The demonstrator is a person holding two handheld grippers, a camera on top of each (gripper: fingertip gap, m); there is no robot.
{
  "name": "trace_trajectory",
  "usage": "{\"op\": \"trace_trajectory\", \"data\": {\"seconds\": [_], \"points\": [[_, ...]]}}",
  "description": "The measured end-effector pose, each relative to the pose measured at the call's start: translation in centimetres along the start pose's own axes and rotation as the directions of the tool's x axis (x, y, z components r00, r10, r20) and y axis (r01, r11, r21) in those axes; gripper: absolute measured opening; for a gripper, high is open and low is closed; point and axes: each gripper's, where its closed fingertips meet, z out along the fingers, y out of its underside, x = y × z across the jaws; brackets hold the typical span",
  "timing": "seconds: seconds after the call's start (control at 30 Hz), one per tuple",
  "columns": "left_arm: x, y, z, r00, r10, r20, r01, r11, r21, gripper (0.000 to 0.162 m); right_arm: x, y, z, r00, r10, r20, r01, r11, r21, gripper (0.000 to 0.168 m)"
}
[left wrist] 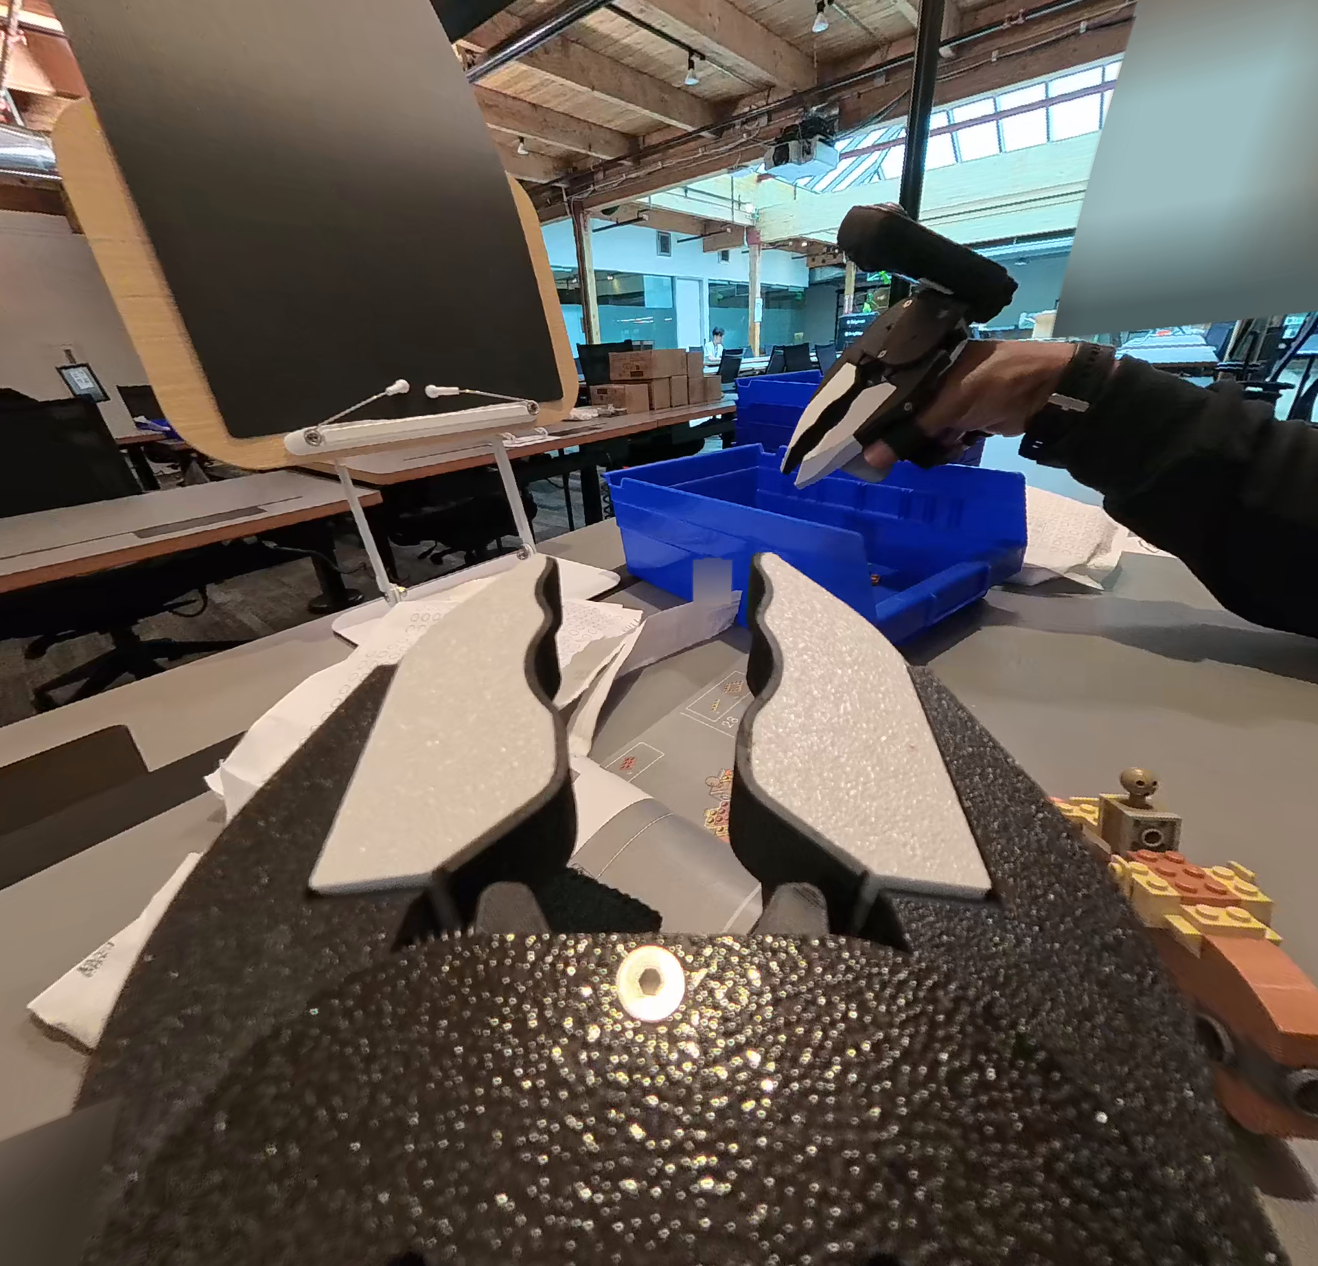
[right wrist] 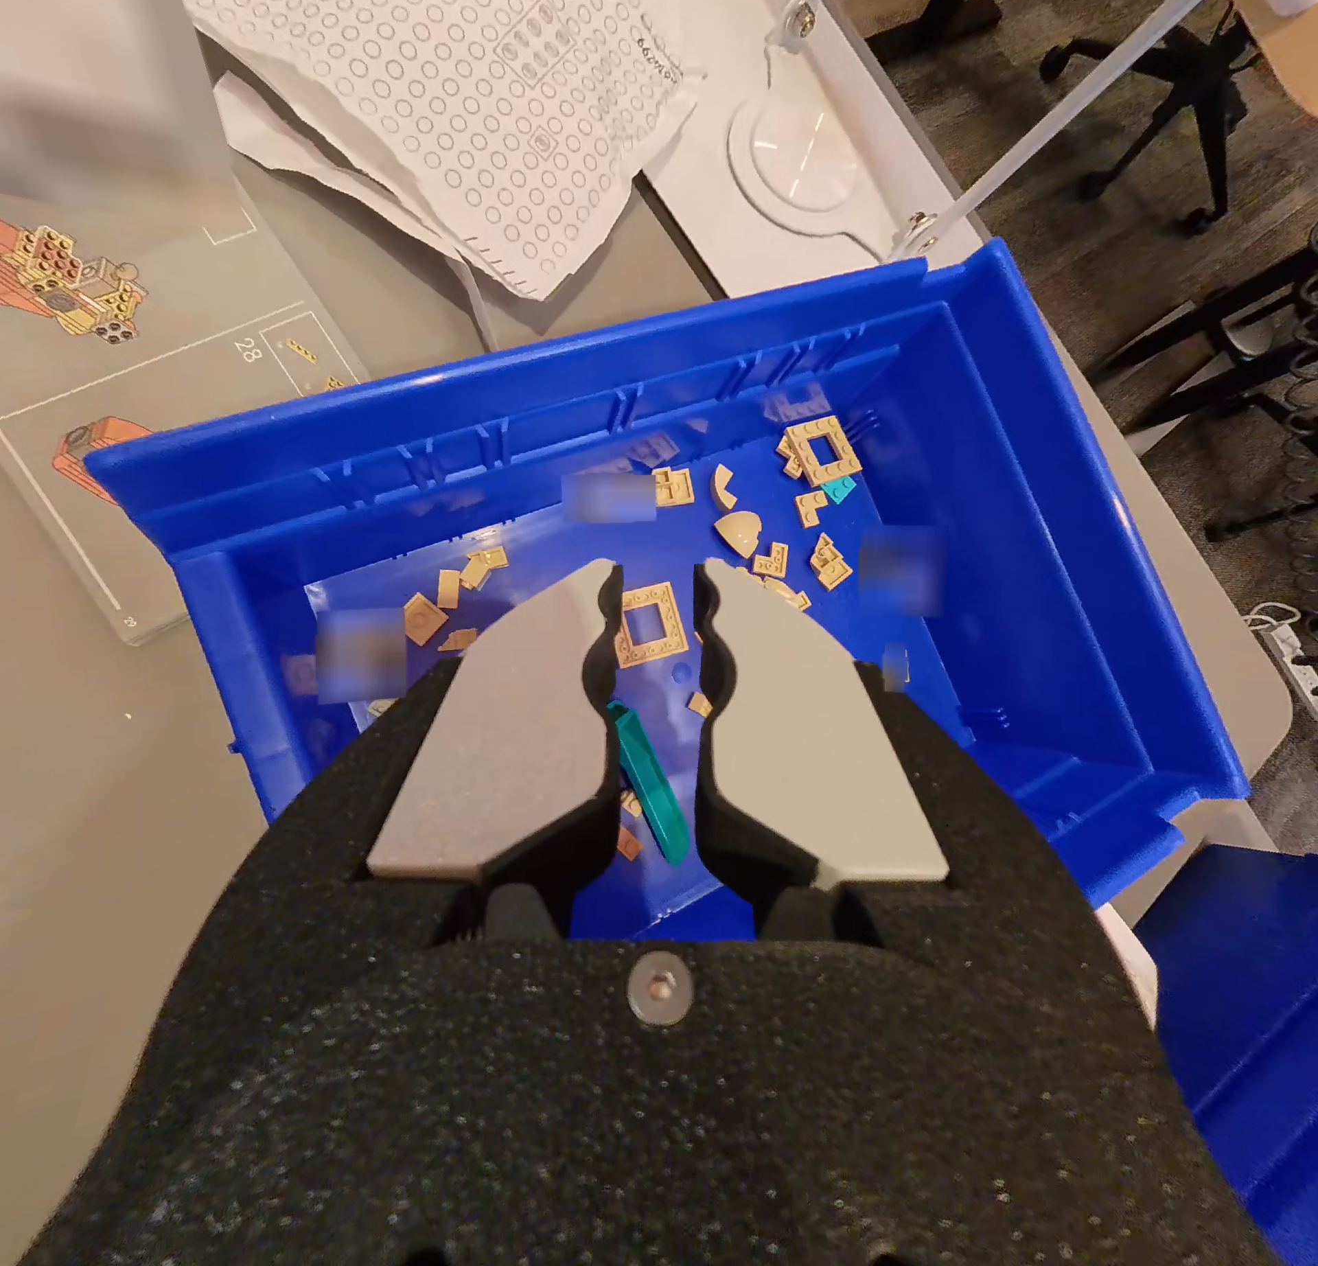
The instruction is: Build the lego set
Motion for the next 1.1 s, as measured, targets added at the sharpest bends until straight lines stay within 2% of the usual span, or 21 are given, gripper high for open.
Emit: {"op": "trace_trajectory", "data": {"seconds": [1.1], "points": [[-2.1, -1.8, -1.4, 0.997, -0.042, 0.060, 0.038, 0.997, 0.070, 0.045, -0.4, 0.2, 0.7, 1.000, 0.000, 0.010, 0.000, 1.000, -0.009, 0.016]]}}
